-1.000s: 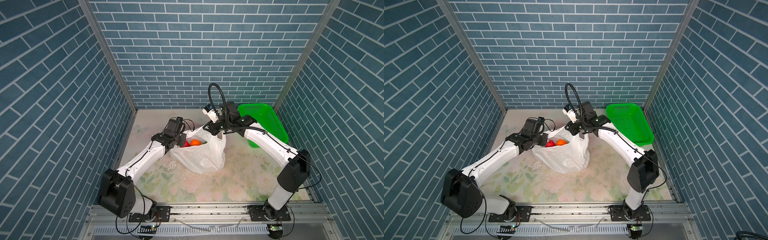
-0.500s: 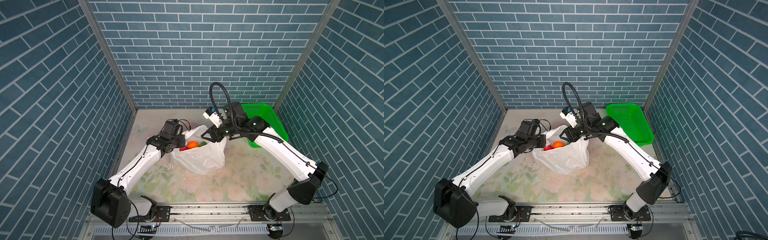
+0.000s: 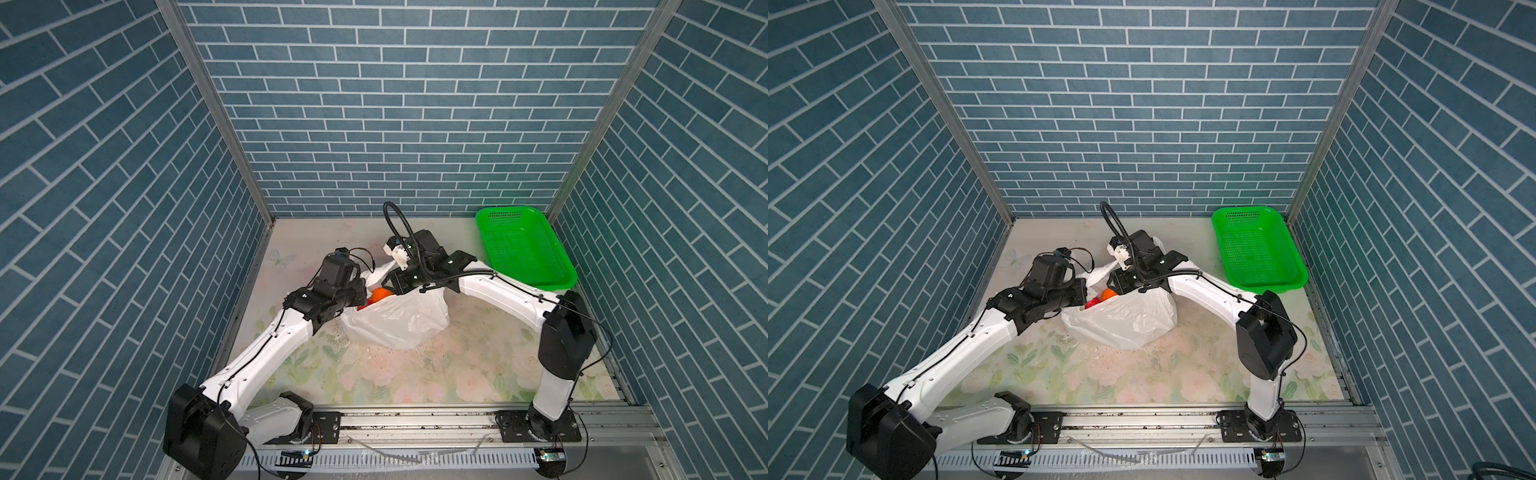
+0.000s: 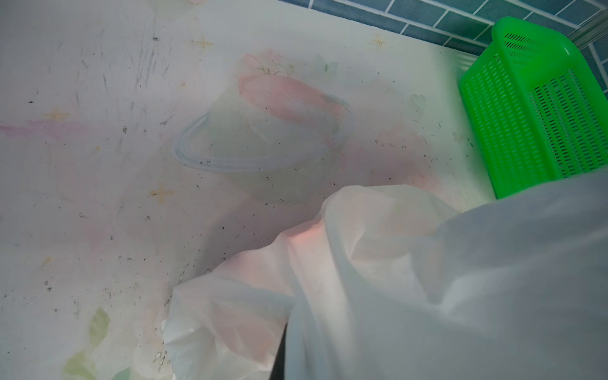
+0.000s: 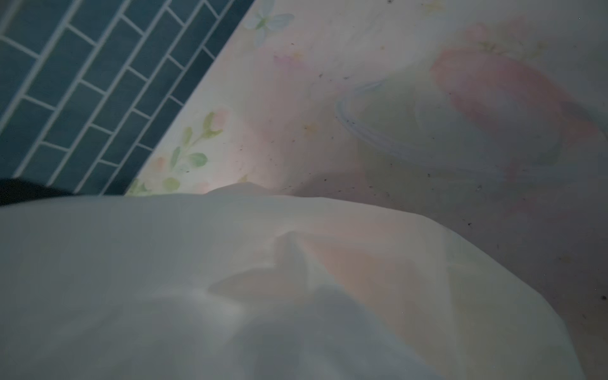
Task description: Untie the knot of the plastic bag and take out the fruit
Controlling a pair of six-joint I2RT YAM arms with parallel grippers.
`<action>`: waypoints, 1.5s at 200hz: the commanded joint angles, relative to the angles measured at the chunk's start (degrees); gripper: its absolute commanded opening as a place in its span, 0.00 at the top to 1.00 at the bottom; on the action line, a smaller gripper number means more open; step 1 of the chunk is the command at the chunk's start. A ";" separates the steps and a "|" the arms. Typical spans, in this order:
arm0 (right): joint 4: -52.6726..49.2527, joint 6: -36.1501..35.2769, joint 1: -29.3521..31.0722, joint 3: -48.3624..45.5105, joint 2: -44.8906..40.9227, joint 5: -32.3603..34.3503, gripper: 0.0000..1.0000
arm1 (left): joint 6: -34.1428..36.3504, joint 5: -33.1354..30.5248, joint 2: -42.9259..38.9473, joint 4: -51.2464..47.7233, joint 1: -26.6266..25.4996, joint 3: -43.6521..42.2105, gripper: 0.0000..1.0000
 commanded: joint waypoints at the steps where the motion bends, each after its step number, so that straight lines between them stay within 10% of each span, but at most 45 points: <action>1: 4.11 7.50 -0.17 -0.76 2.25 16.83 0.47 | -0.60 -2.89 -0.98 4.09 -1.49 -2.06 1.00; 52: 4.34 6.06 -7.43 -0.93 4.55 40.85 0.29 | -1.59 -5.49 0.71 11.53 -3.81 -5.92 1.00; 142: 3.65 -4.48 -17.15 -7.04 -5.04 43.34 0.28 | 6.15 -3.87 18.56 35.31 -6.38 5.56 1.00; 217: 5.99 3.50 -13.92 -22.62 -18.40 21.41 0.30 | 0.99 0.14 17.24 29.99 -6.70 3.11 1.00; 300: 19.94 5.84 -11.66 -18.34 -9.05 18.36 0.30 | 1.97 1.46 15.87 25.99 -6.70 4.15 1.00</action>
